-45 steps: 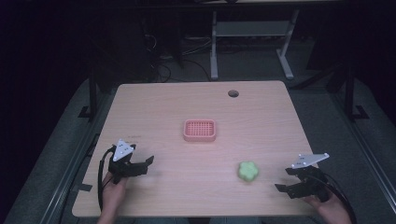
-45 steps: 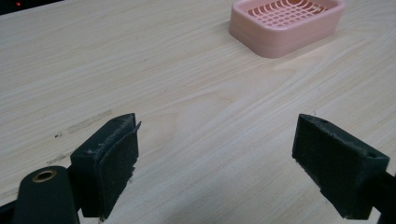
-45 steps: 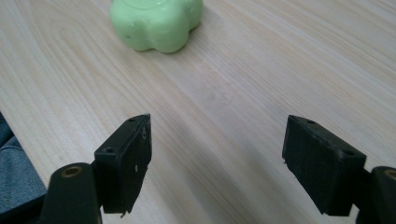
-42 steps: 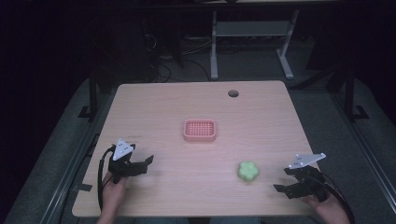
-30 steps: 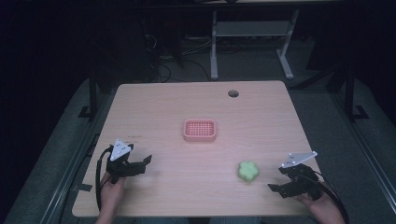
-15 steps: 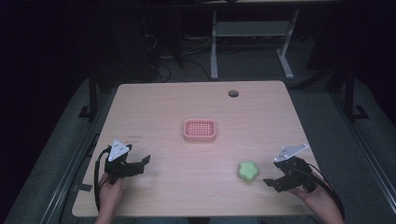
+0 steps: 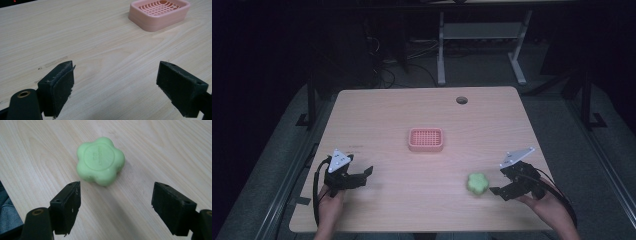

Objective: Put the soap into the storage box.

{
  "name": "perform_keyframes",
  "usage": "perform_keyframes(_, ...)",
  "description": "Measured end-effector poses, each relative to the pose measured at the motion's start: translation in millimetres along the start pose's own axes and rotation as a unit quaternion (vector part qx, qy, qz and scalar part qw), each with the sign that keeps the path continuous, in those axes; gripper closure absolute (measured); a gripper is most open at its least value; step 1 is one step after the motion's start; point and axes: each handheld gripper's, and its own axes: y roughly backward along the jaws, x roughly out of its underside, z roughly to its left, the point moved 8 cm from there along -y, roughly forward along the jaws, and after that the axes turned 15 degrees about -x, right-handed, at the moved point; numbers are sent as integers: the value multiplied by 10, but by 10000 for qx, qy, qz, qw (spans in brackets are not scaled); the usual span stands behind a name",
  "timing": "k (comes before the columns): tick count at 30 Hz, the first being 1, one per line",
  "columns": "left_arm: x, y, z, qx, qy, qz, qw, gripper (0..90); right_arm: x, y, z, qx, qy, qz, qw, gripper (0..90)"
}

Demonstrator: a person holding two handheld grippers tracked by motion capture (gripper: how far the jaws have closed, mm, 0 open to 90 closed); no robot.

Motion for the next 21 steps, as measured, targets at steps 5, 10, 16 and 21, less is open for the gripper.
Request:
perform_keyframes(5, -3, 0, 10, 1, -17, -10, 10000, 142, -105, -52, 31, -35, 99, 96, 9999, 229)
perform_keyframes(10, -2, -2, 22, -7, -21, -14, 10000, 142, -179, -115, 47, -92, 160, 207, 9996, 230)
perform_keyframes(16, -2, -4, 23, -11, -2, -22, 10000, 142, -215, -198, 50, -159, 190, 364, 9990, 230)
perform_keyframes(21, 1, -6, 17, 2, 5, 0, 10000, 142, -248, -256, 57, -193, 251, 451, 9985, 229)
